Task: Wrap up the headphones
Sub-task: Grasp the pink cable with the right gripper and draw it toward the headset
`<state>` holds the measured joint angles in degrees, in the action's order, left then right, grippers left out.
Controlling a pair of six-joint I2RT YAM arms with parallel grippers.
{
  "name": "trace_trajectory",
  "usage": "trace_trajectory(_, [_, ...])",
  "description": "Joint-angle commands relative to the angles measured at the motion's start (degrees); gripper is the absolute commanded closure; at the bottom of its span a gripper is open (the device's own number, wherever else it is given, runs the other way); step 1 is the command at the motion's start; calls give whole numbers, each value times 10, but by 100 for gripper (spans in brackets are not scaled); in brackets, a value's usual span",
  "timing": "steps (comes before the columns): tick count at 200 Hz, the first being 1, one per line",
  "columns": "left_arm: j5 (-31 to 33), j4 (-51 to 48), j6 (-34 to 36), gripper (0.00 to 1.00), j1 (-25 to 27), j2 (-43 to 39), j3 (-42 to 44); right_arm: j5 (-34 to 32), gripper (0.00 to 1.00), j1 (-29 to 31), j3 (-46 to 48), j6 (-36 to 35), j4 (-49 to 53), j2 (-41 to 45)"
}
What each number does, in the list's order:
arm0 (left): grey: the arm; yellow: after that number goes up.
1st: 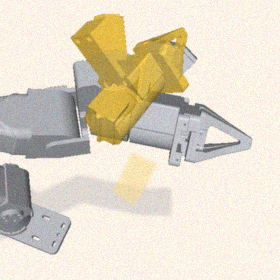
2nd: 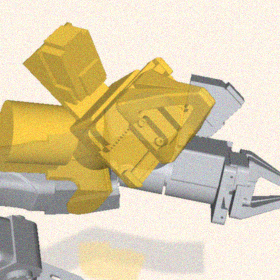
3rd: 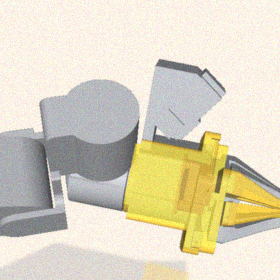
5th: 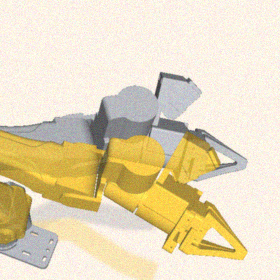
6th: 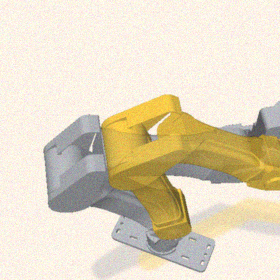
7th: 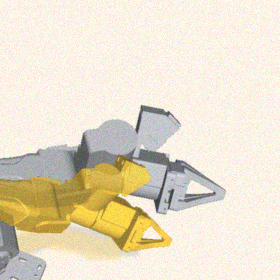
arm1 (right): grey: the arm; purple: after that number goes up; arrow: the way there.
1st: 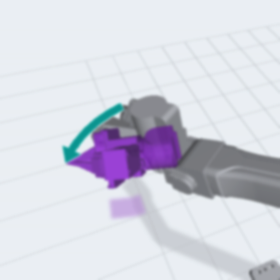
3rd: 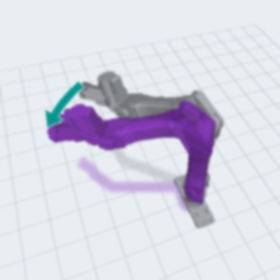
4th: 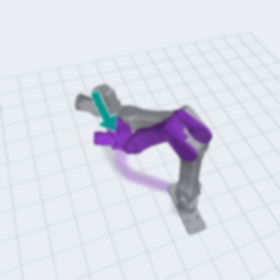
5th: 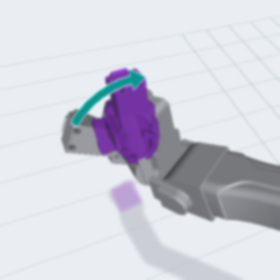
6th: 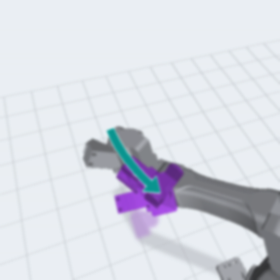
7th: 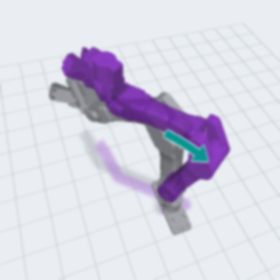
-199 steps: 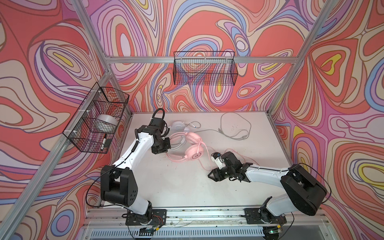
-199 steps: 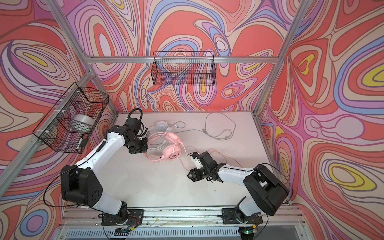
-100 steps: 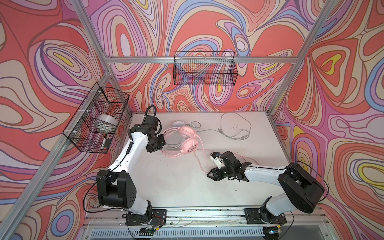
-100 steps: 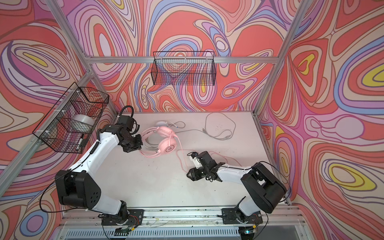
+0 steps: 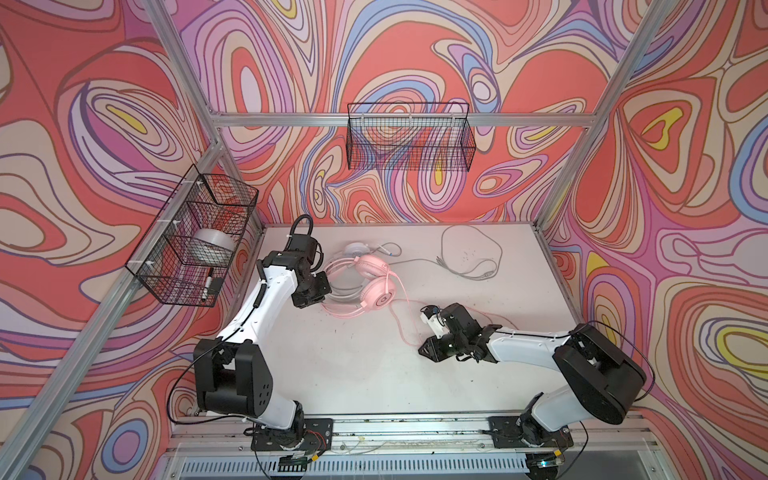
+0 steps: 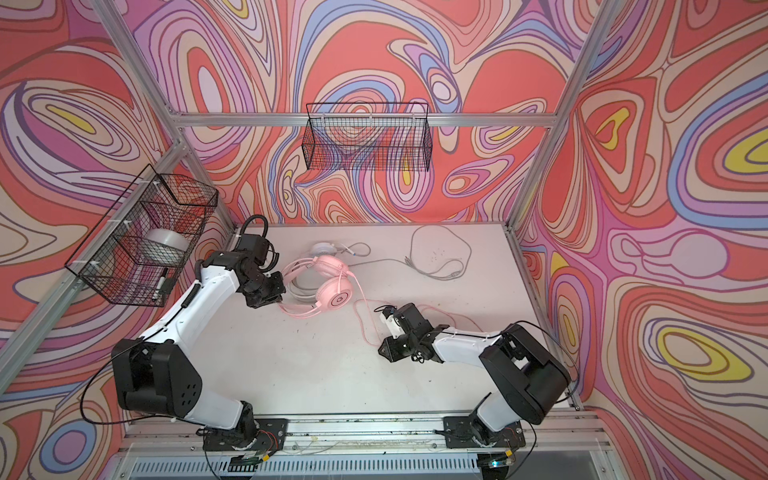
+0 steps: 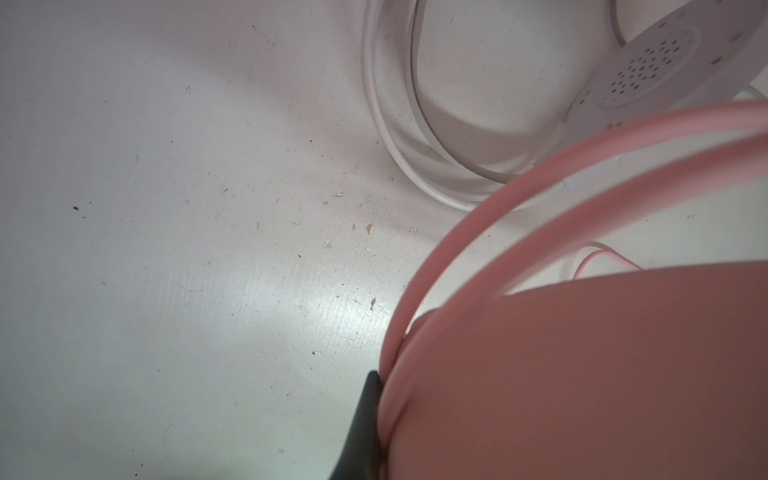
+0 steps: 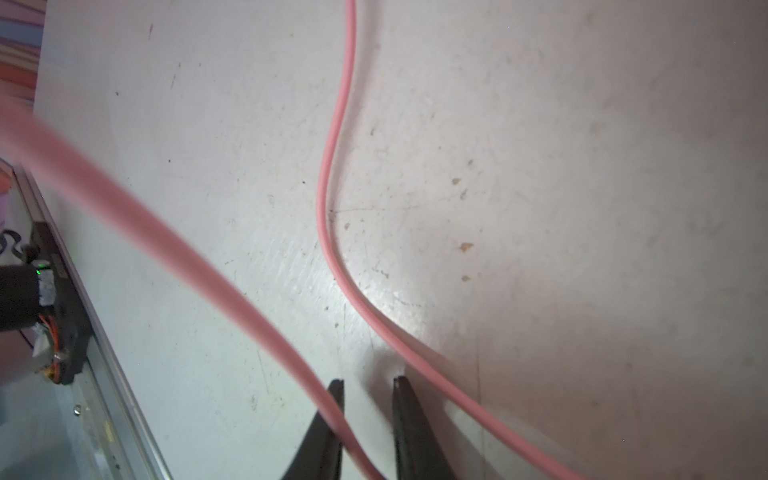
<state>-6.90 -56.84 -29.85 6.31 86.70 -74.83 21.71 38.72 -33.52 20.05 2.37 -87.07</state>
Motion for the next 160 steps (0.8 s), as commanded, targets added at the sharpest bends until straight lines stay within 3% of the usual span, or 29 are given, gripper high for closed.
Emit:
trace_trajectory(1, [-11, 14, -10, 100, -3, 4, 9, -9, 92, 3, -16, -14, 47, 14])
trace_trajectory(23, [-12, 19, -14, 100, -3, 9, 18, -10, 100, 3, -46, -34, 91, 21])
trace_trajectory(98, [8, 18, -20, 100, -3, -4, 37, 22, 100, 6, -199, -130, 307, 33])
trace_trajectory(160, [56, 7, -23, 100, -3, -3, 39, -5, 100, 7, -292, -221, 460, 60])
